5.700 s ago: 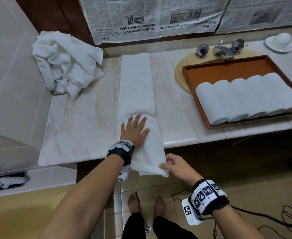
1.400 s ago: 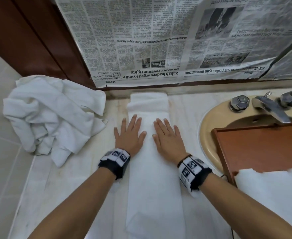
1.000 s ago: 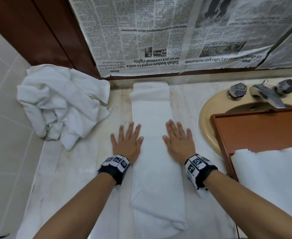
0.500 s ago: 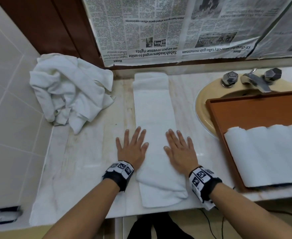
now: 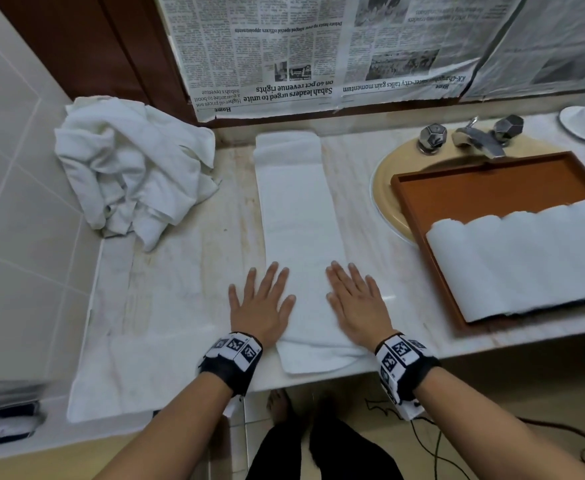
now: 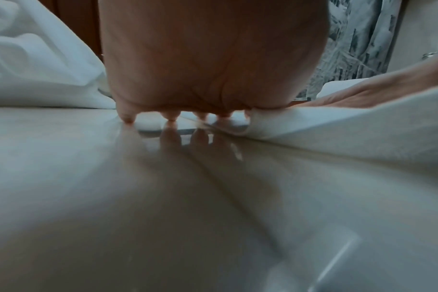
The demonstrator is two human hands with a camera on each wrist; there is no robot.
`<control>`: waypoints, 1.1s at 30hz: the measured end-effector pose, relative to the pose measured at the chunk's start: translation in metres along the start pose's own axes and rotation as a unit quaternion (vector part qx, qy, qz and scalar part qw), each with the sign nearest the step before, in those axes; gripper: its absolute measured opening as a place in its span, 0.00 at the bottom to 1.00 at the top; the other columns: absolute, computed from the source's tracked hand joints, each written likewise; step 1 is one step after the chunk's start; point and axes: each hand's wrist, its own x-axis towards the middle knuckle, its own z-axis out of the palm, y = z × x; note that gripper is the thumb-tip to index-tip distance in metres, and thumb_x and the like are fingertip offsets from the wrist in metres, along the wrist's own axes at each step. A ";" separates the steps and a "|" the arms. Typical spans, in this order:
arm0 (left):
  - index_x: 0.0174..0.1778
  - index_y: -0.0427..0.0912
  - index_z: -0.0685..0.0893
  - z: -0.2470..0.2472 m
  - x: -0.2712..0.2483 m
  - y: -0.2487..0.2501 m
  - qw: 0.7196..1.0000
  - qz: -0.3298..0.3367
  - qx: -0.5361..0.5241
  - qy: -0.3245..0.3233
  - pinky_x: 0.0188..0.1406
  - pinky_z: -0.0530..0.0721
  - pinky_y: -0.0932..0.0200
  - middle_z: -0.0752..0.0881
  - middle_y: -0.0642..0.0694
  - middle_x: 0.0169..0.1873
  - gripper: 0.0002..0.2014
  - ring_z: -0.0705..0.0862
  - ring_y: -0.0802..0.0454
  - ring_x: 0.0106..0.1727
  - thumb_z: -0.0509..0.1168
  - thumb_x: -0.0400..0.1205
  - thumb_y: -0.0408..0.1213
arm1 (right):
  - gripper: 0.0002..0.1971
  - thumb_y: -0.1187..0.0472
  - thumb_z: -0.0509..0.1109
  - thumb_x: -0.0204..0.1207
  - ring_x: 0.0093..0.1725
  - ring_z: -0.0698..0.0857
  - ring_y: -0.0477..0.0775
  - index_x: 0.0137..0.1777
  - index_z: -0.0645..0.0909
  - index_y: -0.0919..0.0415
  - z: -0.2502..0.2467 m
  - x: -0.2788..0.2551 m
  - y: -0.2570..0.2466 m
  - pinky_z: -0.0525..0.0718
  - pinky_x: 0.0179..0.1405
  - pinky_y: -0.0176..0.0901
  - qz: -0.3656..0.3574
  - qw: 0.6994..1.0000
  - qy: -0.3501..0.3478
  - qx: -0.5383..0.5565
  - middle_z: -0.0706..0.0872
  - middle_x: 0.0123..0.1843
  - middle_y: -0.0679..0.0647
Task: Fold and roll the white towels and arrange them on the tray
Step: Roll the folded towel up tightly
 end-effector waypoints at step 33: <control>0.83 0.56 0.66 0.043 -0.079 0.025 0.987 0.078 -0.125 0.059 0.85 0.48 0.38 0.55 0.55 0.87 0.31 0.46 0.51 0.88 0.53 0.85 0.63 | 0.13 0.57 0.80 0.71 0.38 0.79 0.47 0.49 0.79 0.56 -0.011 -0.108 0.002 0.76 0.36 0.33 0.088 0.940 -0.041 0.328 0.82 0.41 0.50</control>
